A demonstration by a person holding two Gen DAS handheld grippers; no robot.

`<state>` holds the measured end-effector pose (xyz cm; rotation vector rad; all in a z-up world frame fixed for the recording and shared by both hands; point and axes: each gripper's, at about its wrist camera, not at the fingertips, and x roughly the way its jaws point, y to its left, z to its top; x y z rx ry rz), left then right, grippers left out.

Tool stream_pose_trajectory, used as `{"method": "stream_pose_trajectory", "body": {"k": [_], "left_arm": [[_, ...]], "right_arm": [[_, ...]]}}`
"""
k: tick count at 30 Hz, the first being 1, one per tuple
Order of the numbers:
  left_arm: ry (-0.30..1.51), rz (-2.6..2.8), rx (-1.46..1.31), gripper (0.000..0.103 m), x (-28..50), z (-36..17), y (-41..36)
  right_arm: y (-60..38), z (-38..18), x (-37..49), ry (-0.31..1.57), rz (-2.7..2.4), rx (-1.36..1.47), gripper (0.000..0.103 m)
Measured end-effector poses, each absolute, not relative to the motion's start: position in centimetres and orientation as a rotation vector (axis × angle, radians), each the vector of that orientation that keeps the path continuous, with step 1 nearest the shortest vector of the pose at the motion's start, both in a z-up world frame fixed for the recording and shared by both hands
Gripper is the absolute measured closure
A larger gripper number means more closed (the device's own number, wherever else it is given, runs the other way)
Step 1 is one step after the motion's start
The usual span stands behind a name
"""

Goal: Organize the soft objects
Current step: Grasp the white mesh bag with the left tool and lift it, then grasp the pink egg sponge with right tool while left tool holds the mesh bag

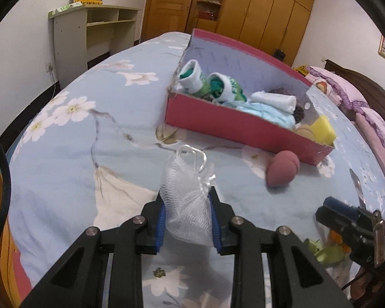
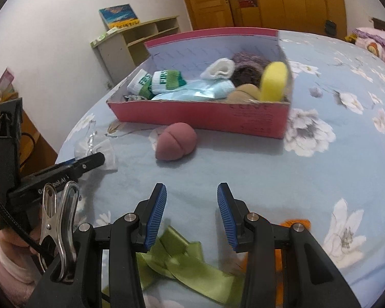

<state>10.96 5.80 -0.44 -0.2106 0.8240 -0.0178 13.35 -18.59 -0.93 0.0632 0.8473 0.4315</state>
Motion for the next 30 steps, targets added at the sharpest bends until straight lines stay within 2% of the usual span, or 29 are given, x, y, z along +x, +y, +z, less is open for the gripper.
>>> {"method": "stream_pose_trajectory", "body": {"k": [16,30], "left_arm": [[0.829,-0.031,-0.254,0.073,10.7,-1.9,6.7],[0.829,-0.028,-0.241,0.073,10.7,-2.0,6.6]], "right_arm": [[-13.9,-1.6,18.2,0.835,0.342,0.025,0.061],[-15.4,-1.1,16.6,0.786,0.379,0.098,0.066]]}}
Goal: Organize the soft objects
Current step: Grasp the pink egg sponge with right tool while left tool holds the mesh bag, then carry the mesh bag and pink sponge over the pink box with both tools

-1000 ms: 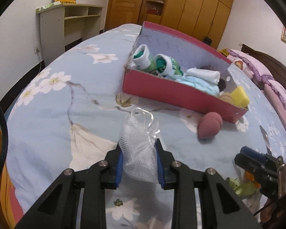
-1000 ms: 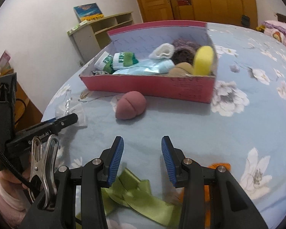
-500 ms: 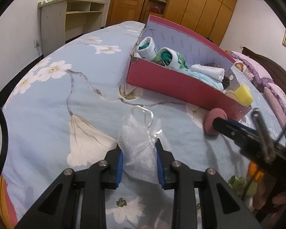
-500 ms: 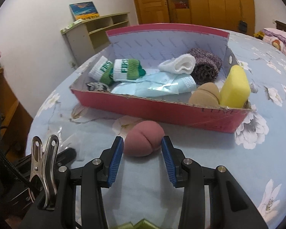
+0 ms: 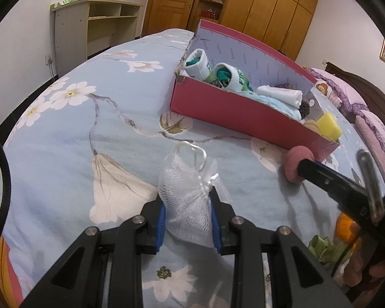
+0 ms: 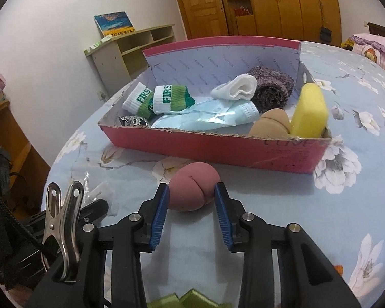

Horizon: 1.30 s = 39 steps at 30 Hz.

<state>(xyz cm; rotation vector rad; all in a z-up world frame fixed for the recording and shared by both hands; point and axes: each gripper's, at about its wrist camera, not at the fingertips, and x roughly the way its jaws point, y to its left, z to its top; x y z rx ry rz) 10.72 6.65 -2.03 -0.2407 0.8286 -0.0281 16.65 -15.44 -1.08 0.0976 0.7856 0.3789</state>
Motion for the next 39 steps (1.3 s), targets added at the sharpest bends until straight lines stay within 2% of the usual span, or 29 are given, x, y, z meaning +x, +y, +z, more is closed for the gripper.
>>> {"method": "stream_pose_trajectory", "body": {"k": [16,27,39], "left_arm": [[0.834,-0.043,-0.275,0.073,10.4,-1.1,6.8],[0.781,-0.067,-0.226,0.073,10.3,2.0,5.5],[0.72,-0.108,-0.155,0.073,13.7,6.1,3.7]], "right_arm": [[-19.3,-0.4,13.6,0.746,0.363,0.169,0.066],[-20.5,-0.4,13.2,0.728,0.364,0.188,0.066],[-21.1,-0.3,12.8,0.708,0.375,0.201,0.066]]}}
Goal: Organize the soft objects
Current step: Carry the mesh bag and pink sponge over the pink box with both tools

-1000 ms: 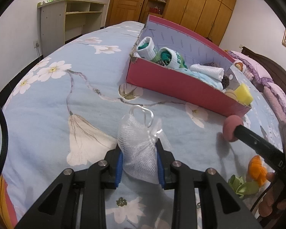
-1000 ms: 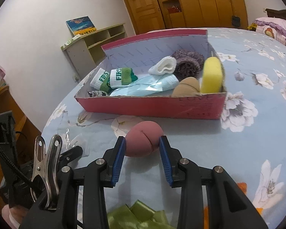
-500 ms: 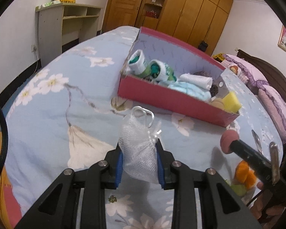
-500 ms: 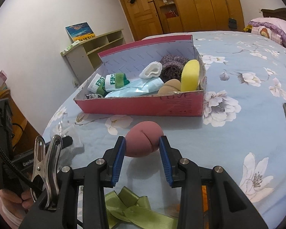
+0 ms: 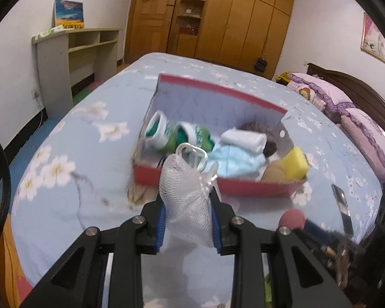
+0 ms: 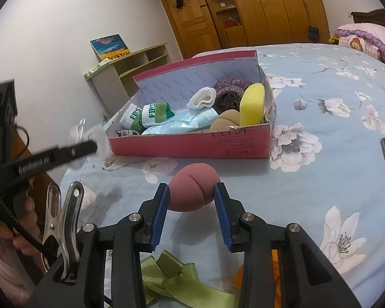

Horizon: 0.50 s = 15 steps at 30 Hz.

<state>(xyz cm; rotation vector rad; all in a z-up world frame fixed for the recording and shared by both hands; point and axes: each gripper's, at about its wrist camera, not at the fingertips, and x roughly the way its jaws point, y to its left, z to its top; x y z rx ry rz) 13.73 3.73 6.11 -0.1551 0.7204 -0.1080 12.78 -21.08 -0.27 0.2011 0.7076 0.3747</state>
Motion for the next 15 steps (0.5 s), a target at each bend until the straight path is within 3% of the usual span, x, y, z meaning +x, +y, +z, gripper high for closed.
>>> {"method": "stream_pose_trajectory", "body": {"k": [15], "left_arm": [[0.7,-0.12,-0.119,0.073,20.0,7.1,0.7]], "right_arm": [[-21.1,0.6,12.2,0.681,0.384,0.186,0.066]]}}
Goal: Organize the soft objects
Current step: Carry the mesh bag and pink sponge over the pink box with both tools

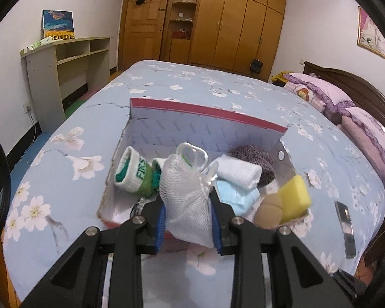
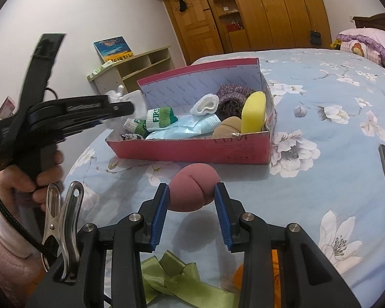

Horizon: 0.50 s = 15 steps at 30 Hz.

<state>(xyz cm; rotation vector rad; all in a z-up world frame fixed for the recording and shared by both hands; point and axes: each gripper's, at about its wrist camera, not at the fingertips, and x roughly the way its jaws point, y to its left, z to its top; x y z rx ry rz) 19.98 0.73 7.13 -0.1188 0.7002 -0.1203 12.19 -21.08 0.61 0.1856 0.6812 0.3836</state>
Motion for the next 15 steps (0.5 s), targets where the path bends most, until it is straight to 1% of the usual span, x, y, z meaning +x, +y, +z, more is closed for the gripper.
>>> {"method": "stream_pose_trajectory", "body": {"k": [15], "left_arm": [[0.722,-0.144,-0.134,0.073,22.2,6.2,0.6]], "right_arm": [[-20.7,4.9,15.6,0.662,0.43,0.134,0.066]]}}
